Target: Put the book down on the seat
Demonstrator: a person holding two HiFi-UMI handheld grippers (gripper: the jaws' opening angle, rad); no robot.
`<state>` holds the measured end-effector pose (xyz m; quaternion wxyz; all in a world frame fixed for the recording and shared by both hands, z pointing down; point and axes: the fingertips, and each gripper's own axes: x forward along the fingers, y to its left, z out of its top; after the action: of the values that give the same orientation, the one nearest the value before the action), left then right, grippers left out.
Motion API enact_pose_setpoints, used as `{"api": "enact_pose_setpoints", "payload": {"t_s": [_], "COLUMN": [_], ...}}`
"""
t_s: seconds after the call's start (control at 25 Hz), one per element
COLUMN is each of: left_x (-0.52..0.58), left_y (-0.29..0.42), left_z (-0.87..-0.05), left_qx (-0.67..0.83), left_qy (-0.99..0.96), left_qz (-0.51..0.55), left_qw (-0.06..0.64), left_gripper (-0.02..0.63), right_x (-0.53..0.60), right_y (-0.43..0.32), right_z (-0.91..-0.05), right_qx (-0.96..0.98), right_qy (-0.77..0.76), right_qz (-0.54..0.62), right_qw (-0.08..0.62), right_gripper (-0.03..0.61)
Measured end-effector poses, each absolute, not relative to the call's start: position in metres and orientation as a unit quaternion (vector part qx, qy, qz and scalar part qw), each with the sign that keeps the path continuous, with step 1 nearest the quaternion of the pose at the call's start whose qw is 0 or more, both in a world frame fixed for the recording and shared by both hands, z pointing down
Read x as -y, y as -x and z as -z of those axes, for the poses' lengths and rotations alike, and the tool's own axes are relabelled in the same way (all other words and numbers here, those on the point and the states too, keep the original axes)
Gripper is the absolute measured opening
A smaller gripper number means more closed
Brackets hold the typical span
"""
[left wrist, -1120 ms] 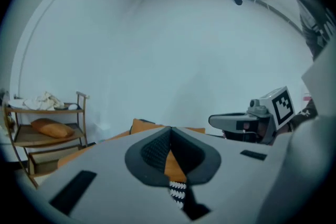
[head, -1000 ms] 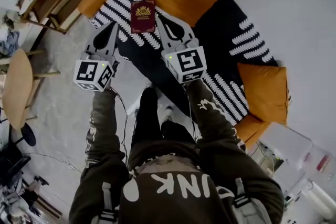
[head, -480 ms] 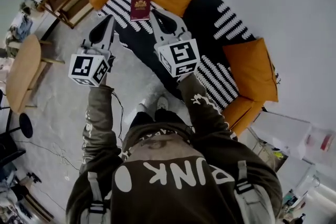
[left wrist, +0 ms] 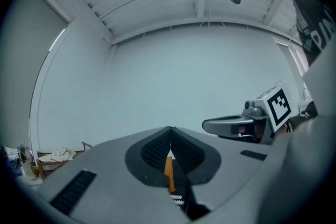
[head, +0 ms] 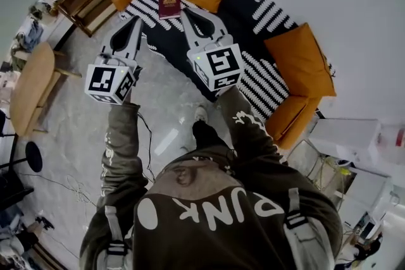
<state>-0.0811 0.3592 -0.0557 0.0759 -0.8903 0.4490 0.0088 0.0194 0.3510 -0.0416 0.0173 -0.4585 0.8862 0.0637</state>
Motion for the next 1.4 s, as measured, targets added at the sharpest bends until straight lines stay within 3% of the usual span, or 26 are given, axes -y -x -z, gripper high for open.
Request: {"api": "enact_pose_setpoints", "payload": {"t_s": [0.56, 1.4], "left_x": [-0.51, -0.541], "left_y": [0.119, 0.07], "left_z": [0.067, 0.078], "left_qx": [-0.434, -0.436], "left_qy": [0.898, 0.897], "left_qz": [-0.018, -0.015], "left_qw": [0.065, 0.07], "left_gripper": [0.003, 0.003], "right_x": [-0.505, -0.538], "right_y": [0.007, -0.036], "right_z": [0.052, 0.061], "right_qx": [-0.875, -0.881], "right_qy": [0.481, 0.468], "right_qz": [-0.059, -0.069], "right_qw": [0.013, 0.012], "right_gripper": [0.011, 0.009]}}
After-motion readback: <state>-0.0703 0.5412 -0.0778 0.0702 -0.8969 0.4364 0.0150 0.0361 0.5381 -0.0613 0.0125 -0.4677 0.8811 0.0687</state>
